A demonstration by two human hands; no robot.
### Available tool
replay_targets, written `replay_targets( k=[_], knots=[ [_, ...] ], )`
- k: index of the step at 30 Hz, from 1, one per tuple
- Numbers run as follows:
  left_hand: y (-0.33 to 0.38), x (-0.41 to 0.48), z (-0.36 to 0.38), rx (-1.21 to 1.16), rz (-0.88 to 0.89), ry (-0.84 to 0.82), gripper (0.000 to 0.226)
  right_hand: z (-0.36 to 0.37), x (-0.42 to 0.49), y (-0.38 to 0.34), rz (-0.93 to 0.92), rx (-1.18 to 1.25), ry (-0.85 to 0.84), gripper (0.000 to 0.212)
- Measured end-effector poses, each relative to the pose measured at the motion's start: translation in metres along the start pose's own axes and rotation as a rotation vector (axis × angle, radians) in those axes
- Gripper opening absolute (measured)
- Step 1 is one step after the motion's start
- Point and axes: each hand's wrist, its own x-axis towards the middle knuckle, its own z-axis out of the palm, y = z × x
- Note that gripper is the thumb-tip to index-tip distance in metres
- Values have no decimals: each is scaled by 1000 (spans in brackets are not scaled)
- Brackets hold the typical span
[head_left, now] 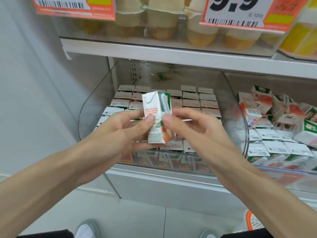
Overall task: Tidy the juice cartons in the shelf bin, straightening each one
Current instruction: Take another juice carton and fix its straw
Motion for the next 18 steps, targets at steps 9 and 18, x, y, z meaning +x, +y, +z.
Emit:
replay_targets(
  k=[9, 18],
  knots=[
    [2, -1, -3, -37, -21, 122, 35, -3, -2, 0, 31, 110, -46, 37],
    [7, -1, -2, -48, -84, 218, 44, 3, 4, 7, -75, 33, -33, 15]
  ],
)
